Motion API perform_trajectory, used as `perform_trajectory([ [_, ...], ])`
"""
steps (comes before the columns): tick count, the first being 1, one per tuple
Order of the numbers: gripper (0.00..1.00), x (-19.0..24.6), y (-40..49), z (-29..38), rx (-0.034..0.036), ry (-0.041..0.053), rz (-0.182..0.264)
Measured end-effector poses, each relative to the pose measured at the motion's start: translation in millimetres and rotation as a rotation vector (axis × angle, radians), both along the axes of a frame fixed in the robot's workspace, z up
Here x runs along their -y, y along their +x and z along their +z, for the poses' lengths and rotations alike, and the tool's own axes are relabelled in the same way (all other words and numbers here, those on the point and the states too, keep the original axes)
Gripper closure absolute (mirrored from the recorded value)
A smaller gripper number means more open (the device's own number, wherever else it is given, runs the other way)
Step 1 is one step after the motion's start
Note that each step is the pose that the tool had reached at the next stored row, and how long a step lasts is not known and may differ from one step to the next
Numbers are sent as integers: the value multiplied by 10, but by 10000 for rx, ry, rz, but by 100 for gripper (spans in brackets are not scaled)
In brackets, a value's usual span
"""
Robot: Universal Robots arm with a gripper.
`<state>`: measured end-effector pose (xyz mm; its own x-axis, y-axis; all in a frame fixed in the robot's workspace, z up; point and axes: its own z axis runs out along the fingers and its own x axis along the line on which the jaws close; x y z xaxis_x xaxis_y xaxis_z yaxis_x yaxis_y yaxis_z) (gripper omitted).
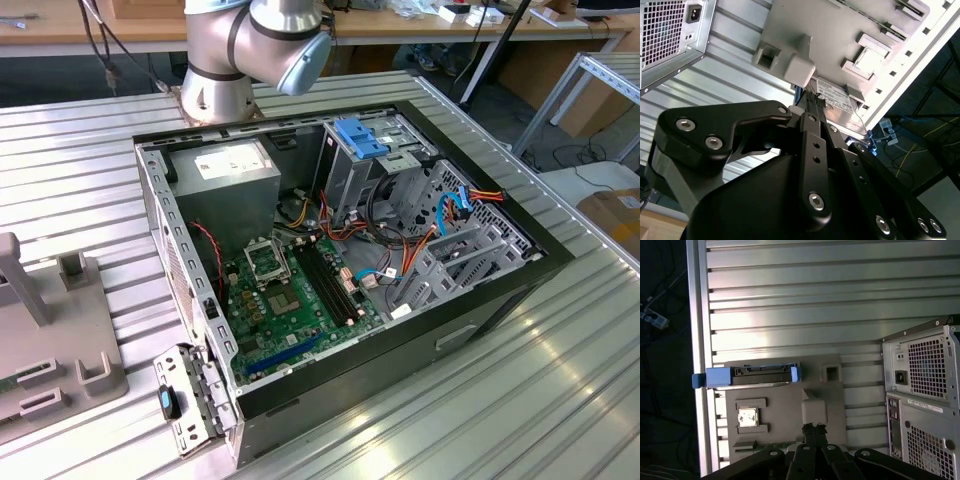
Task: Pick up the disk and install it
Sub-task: 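Reach for the disk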
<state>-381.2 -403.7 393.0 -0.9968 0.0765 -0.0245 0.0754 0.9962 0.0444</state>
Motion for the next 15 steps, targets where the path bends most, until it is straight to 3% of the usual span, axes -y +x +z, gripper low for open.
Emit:
perform_trajectory([
  [11,89,0,-132,0,0,-1,0],
  [15,89,0,-231,0,1,0,0],
])
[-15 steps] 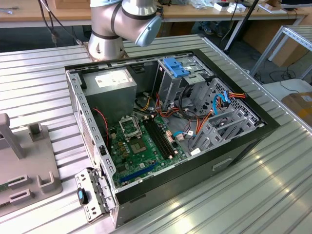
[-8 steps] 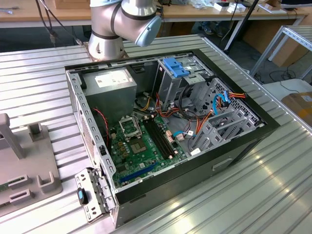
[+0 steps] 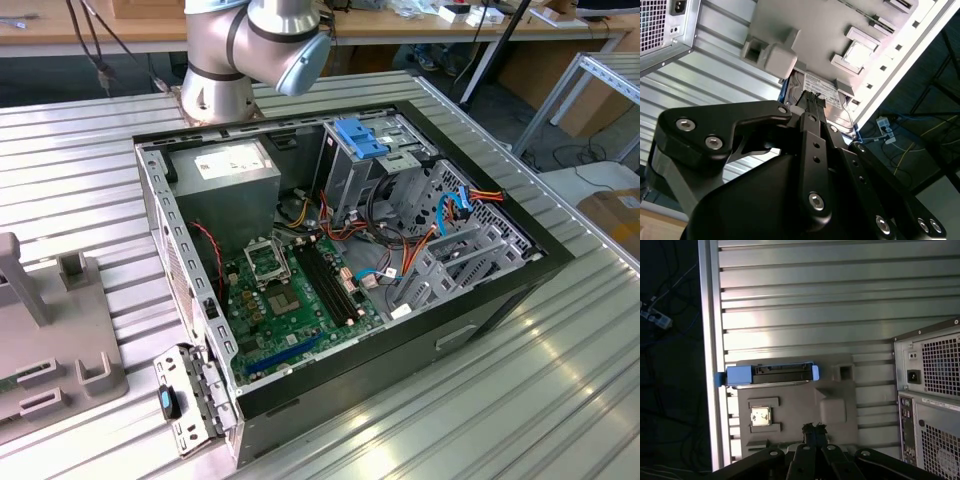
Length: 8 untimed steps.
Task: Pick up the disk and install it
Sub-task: 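Reach for the disk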
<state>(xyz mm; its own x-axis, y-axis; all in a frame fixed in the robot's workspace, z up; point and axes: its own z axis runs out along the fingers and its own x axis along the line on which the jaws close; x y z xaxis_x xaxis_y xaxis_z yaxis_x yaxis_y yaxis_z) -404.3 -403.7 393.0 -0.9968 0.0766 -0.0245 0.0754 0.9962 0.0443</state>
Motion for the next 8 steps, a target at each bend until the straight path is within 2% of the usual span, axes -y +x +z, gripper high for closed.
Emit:
perform_trajectory([
  [8,89,0,-88,0,-1,0,0],
])
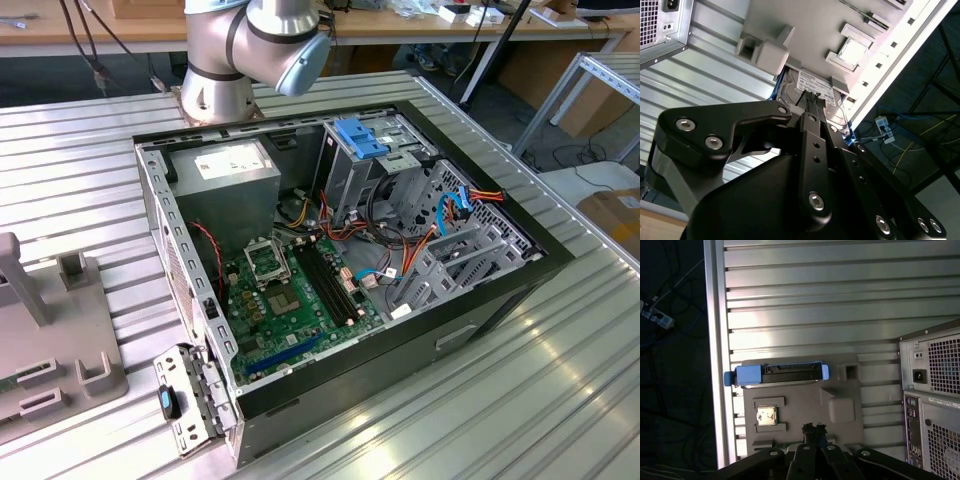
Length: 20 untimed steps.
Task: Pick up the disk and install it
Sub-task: 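Reach for the disk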
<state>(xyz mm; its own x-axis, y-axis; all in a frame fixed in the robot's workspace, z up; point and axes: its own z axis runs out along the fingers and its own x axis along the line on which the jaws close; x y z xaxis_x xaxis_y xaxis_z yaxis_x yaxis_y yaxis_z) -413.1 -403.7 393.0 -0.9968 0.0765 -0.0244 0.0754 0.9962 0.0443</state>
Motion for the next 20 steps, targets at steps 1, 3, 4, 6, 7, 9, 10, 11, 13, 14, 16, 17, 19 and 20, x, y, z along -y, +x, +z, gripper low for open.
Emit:
perform_trajectory([
  [1,89,0,-7,0,1,1,0],
  [3,89,0,-7,0,0,0,0],
  [4,89,0,-7,0,1,1,0],
  [6,89,0,-8,0,0,0,0],
  [7,89,0,-8,0,1,0,0],
  [9,89,0,-9,0,1,0,0],
  [10,89,0,-9,0,0,0,0],
  [11,89,0,-9,0,0,0,-1],
  [13,89,-1,-25,-1,1,0,-2],
  [14,89,0,-41,-1,0,0,0],
  [16,89,-3,-109,-1,1,1,0],
  [17,89,-9,-140,-1,0,0,1],
  [19,89,-32,-202,-2,1,0,0],
  [20,89,-43,-229,-1,0,0,-1],
])
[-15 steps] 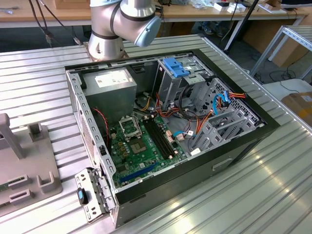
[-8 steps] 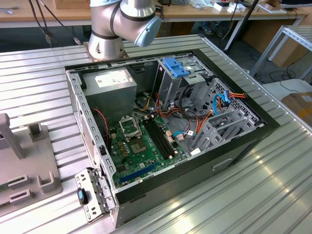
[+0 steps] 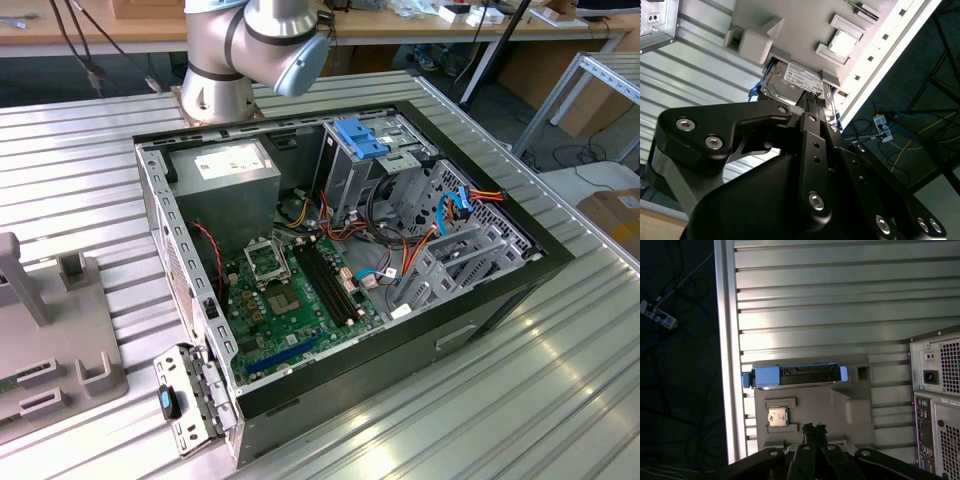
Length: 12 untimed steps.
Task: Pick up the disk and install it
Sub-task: 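Reach for the disk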
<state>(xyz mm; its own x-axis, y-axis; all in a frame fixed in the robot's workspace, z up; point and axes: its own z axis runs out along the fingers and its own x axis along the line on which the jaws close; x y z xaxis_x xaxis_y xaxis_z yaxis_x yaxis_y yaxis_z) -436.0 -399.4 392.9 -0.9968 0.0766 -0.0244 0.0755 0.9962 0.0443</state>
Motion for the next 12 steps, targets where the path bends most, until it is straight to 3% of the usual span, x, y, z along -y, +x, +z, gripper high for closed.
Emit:
perform_trajectory([
  [3,89,-30,-65,0,0,0,1],
  [12,89,-41,-74,0,0,0,-1],
])
